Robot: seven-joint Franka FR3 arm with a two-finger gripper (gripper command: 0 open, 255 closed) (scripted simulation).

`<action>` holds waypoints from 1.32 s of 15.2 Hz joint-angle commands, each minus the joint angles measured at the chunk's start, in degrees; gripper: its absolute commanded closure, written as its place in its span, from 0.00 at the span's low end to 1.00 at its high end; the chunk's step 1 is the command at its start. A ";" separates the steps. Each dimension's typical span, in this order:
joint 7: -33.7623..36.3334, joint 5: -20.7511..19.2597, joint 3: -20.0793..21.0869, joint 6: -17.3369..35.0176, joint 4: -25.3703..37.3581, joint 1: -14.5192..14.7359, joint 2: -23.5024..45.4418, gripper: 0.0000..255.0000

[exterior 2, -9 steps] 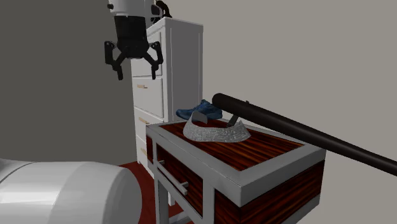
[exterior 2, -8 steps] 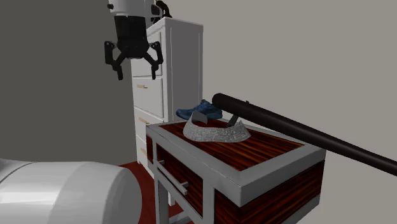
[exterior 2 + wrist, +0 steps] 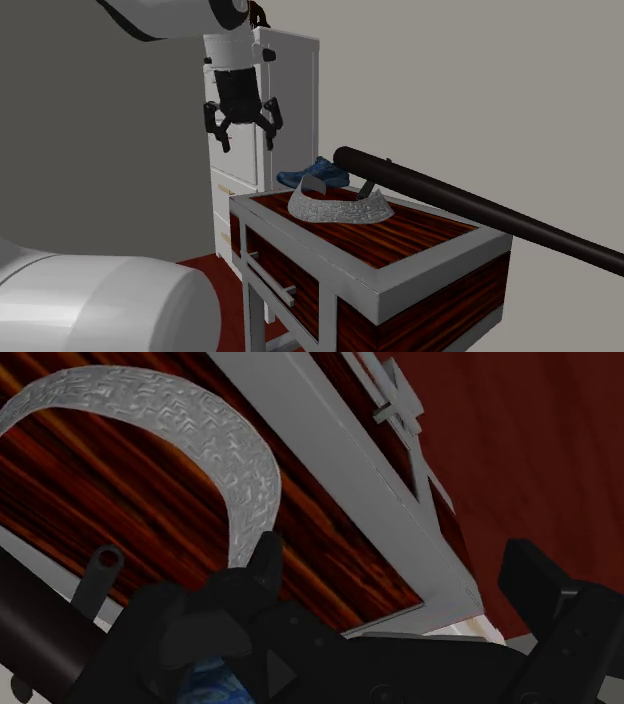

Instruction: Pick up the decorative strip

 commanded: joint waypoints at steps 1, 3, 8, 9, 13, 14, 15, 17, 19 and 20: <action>2.21 -0.92 0.08 4.34 -0.60 -1.34 2.77 0.00; 4.29 -1.93 0.00 8.38 -0.94 -2.76 5.68 0.00; 9.92 -4.76 -0.20 17.79 -0.52 -6.45 13.64 0.00; 11.12 -5.38 -0.23 19.53 -0.22 -7.23 15.32 0.00; 13.86 -6.89 -0.34 23.75 0.01 -8.85 19.06 0.00; 14.01 -7.01 -0.35 24.55 -0.55 -8.90 19.30 0.00; 14.16 -7.14 -0.36 25.36 -1.11 -8.95 19.56 0.00; 14.46 -7.41 -0.37 26.99 -2.19 -9.07 20.12 0.00; 14.88 -7.78 -0.38 29.11 -3.51 -9.24 20.93 0.00; 14.88 -7.78 -0.38 29.11 -3.51 -9.24 20.93 0.00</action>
